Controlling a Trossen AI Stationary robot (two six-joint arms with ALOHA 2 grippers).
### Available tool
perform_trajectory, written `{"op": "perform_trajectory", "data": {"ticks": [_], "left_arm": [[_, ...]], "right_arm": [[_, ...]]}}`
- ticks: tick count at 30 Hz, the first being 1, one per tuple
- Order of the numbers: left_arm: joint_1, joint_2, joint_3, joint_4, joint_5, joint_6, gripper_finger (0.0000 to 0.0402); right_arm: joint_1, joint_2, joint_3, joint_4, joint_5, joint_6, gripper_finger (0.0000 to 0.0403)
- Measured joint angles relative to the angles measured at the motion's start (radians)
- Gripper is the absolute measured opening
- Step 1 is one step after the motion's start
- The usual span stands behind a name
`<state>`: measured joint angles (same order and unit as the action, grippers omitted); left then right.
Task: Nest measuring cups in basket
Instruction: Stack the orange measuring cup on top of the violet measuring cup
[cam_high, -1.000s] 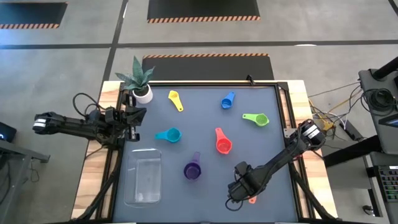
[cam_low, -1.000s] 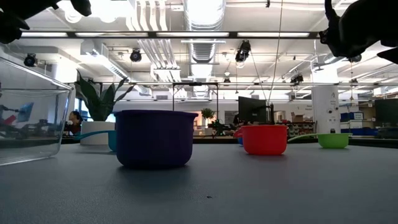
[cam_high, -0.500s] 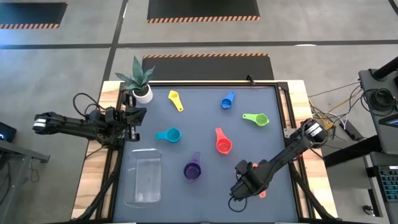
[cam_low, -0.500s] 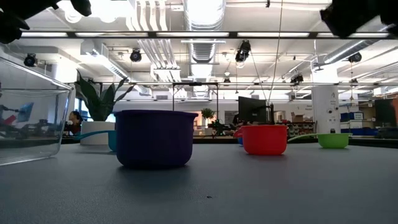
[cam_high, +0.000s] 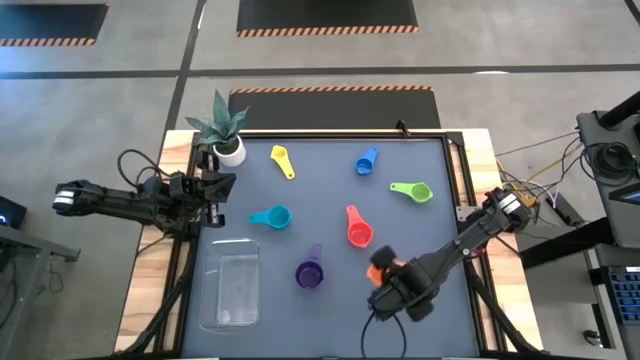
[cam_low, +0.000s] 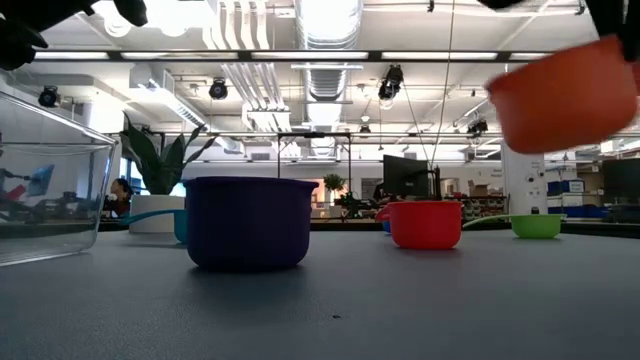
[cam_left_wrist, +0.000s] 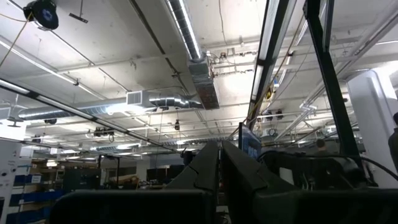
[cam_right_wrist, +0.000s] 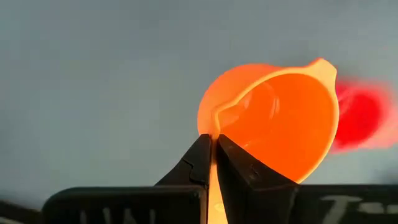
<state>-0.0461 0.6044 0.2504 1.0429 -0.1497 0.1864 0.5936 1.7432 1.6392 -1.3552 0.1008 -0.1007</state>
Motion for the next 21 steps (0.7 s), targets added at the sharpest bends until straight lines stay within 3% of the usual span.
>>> {"op": "perform_trajectory", "data": {"ticks": [5, 8, 14, 21], "left_arm": [[0.000, 0.000, 0.000, 0.000, 0.000, 0.000, 0.0000], [0.000, 0.000, 0.000, 0.000, 0.000, 0.000, 0.0000], [0.000, 0.000, 0.000, 0.002, 0.000, -0.001, 0.0000], [0.000, 0.000, 0.000, -0.007, 0.000, -0.030, 0.0000]], "right_arm": [[-0.045, 0.000, 0.035, 0.005, 0.279, -0.317, 0.0009], [-0.075, 0.000, 0.045, 0.019, 0.341, -0.565, 0.0009], [-0.184, 0.002, 0.041, 0.113, 0.301, -0.951, 0.0009], [-0.297, 0.002, 0.041, 0.299, 0.051, -1.334, 0.0009]]}}
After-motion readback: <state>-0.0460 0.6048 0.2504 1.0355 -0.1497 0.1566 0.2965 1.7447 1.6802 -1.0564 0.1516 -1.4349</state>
